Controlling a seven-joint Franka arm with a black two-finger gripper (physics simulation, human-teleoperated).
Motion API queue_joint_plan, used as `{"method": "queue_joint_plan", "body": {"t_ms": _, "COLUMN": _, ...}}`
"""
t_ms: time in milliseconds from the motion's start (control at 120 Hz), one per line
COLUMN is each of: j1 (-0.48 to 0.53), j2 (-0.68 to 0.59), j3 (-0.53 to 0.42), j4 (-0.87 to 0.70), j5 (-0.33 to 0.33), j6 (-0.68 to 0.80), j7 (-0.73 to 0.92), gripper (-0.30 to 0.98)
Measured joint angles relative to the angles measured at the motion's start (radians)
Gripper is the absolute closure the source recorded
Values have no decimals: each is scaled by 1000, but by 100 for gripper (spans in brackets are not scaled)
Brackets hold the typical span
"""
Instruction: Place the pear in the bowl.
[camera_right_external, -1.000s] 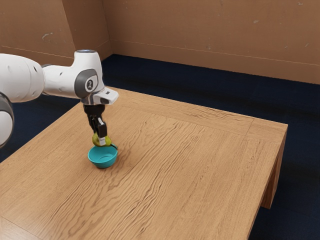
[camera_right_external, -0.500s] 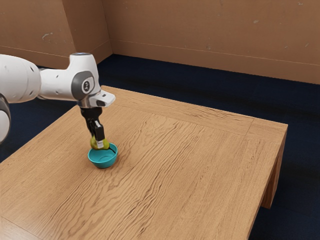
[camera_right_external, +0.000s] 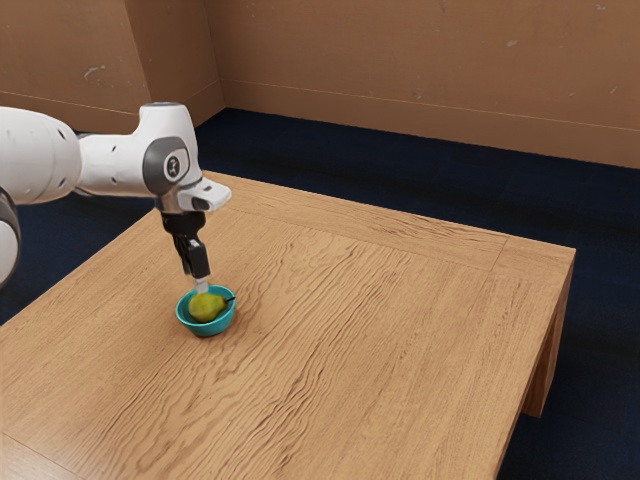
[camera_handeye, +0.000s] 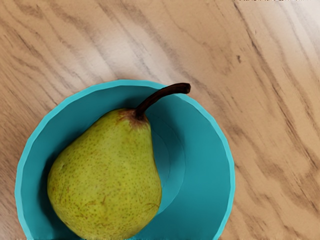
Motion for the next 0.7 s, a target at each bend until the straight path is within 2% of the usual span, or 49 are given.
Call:
{"method": "queue_joint_plan", "body": {"t_ms": 100, "j1": -7, "j2": -43, "j3": -5, "j4": 4, "j5": 0, "j6": -14, "j7": 6, "gripper": 3}}
{"method": "queue_joint_plan", "body": {"t_ms": 200, "j1": -13, "j2": -162, "j3": -33, "j4": 14, "j5": 2, "j6": -45, "j7": 7, "gripper": 2}}
{"method": "queue_joint_plan", "body": {"t_ms": 292, "j1": -5, "j2": -303, "j3": -102, "j4": 35, "j5": 32, "j6": -96, "j7": -17, "gripper": 1}}
{"method": "queue_joint_plan", "body": {"t_ms": 383, "j1": -22, "j2": -379, "j3": -169, "j4": 76, "j5": 68, "j6": -159, "j7": -67, "gripper": 1}}
{"method": "queue_joint_plan", "body": {"t_ms": 542, "j1": -76, "j2": -413, "j3": -251, "j4": 200, "j5": 121, "j6": -304, "j7": -228, "gripper": 0}}
{"method": "queue_joint_plan", "body": {"t_ms": 700, "j1": -117, "j2": -417, "j3": -285, "j4": 225, "j5": 153, "j6": -375, "j7": -386, "gripper": 0}}
